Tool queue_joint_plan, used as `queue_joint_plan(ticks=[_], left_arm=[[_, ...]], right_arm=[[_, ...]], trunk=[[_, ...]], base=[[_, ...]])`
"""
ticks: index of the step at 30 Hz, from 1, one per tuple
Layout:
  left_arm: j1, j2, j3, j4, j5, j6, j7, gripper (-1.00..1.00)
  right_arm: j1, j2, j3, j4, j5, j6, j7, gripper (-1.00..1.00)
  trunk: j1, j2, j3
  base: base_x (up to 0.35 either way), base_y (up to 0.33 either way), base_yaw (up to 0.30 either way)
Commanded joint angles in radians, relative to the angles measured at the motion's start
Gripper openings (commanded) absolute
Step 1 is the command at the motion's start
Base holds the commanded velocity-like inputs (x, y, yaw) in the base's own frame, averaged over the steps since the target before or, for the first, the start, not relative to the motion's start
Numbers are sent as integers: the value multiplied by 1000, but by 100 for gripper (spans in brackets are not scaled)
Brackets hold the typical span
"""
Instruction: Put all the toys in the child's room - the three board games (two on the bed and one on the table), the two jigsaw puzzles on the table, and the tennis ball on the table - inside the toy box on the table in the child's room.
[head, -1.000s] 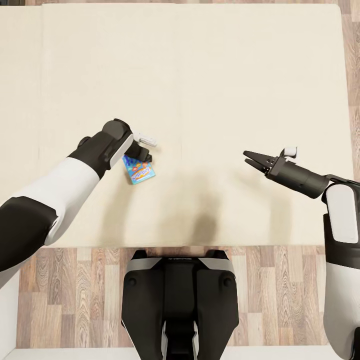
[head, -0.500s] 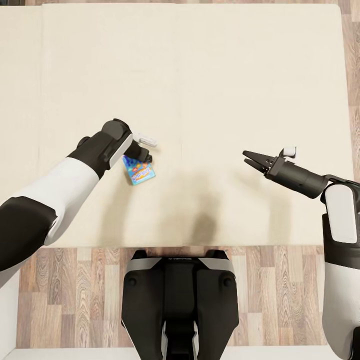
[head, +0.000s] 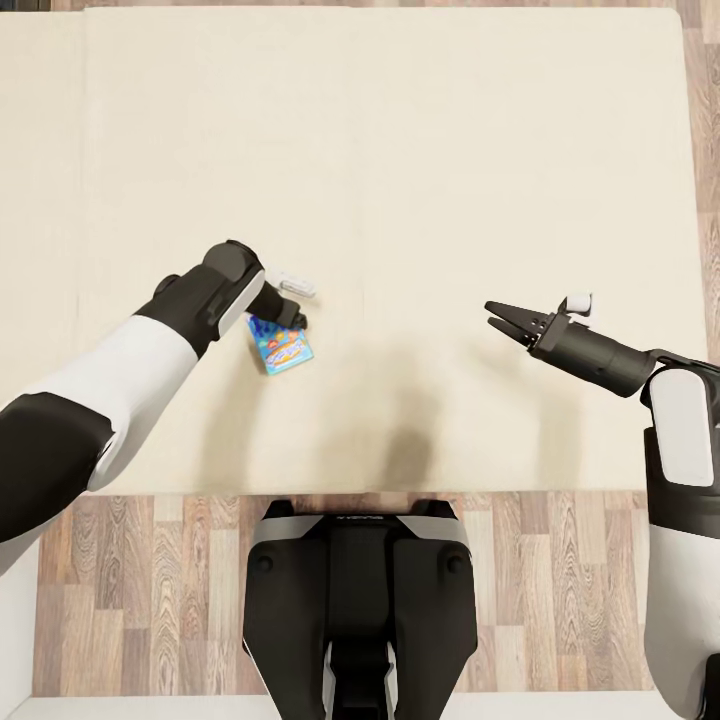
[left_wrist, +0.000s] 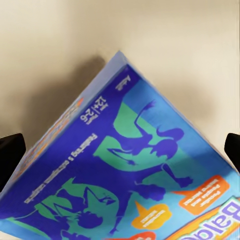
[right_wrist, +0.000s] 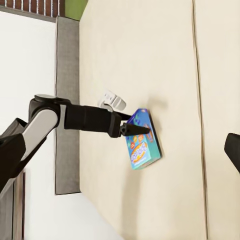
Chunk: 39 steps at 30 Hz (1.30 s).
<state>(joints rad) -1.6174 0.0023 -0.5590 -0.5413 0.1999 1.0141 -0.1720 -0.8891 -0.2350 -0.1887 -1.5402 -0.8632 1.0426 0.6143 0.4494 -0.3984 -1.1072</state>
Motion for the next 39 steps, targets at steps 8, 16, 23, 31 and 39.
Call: queue_joint_plan(ticks=[8,16,23,31,39], left_arm=[[-1,1,-4,16,-14,7,2,100],[-1,1,-4,17,-20,14,2,100],[-1,1,-5,17,-20,15,2,100],[-1,1,-39,18,-20,17,0,100],[-1,8,-81,18,-20,31,-70,100]], right_arm=[[-1,0,-2,0,6,5,7,100],[-1,0,-2,0,6,5,7,100],[-1,-1,-2,0,6,5,7,100],[-1,-1,-2,0,6,5,7,100],[-1,0,-2,0,6,5,7,100]], trunk=[[1,-2,-1],[1,-2,-1],[1,-2,-1],[1,-2,-1],[1,-2,-1]], base=[[0,0,0],[0,0,0],[0,0,0],[0,0,0],[0,0,0]])
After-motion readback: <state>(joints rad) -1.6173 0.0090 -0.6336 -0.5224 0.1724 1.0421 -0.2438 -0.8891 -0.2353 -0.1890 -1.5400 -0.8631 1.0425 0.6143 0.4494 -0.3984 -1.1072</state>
